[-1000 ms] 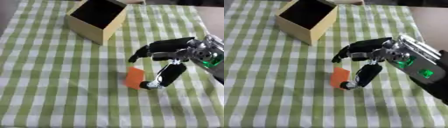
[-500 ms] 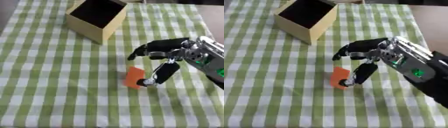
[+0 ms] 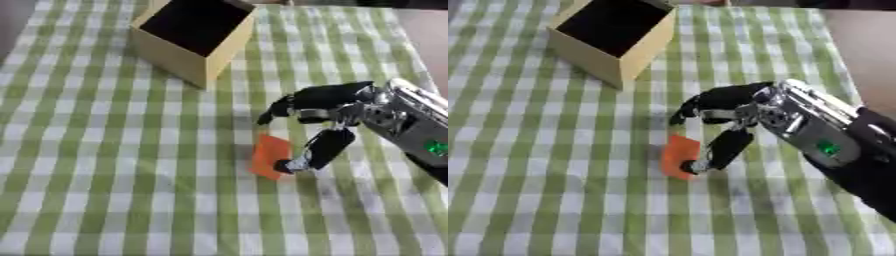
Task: Pick up objects on the table and place them in the box.
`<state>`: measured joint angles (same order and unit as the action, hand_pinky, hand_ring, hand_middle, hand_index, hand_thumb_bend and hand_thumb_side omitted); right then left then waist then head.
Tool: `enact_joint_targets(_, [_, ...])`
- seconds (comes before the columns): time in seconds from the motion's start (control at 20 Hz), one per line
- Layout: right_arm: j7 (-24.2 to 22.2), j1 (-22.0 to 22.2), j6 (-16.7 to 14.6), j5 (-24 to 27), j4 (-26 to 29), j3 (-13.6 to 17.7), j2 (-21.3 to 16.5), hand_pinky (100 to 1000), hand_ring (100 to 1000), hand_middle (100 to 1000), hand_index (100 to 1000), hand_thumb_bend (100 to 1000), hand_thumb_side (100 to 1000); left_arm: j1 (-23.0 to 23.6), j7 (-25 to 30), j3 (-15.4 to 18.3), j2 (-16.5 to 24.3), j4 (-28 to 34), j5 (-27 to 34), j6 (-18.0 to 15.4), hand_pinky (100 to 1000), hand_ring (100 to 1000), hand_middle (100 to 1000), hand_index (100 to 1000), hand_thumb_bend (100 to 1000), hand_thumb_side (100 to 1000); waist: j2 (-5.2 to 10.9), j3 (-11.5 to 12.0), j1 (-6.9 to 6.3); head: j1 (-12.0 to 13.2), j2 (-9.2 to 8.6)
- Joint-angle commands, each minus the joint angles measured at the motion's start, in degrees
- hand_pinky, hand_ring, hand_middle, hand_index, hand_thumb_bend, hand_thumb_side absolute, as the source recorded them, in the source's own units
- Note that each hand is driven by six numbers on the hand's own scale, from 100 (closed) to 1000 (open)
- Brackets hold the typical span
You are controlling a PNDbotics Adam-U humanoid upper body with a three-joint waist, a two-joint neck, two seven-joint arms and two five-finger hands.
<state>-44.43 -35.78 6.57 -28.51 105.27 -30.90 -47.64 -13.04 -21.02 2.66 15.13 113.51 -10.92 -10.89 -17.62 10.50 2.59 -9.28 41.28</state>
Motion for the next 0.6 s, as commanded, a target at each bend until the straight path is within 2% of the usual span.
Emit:
enact_joint_targets(0.05, [-0.51, -0.7, 0.29, 1.02, 0.24, 0.64, -0.84, 919, 941, 853, 955, 335, 606, -0.63, 0.22, -0.02, 0.43, 1.08, 0.06, -0.16, 724, 590, 615, 712, 450, 722, 0.91, 0.01, -0.15, -0.07, -0.3])
enact_joint_targets(0.6, [1.0, -0.01, 1.66, 2.14, 2.03, 2.68, -1.55, 913, 931, 831, 945, 310, 607, -0.68, 0.31, 0.01, 0.42, 1.08, 0.08, -0.13, 724, 591, 616, 712, 450, 722, 1.1, -0.19, -0.11, 0.13, -0.27])
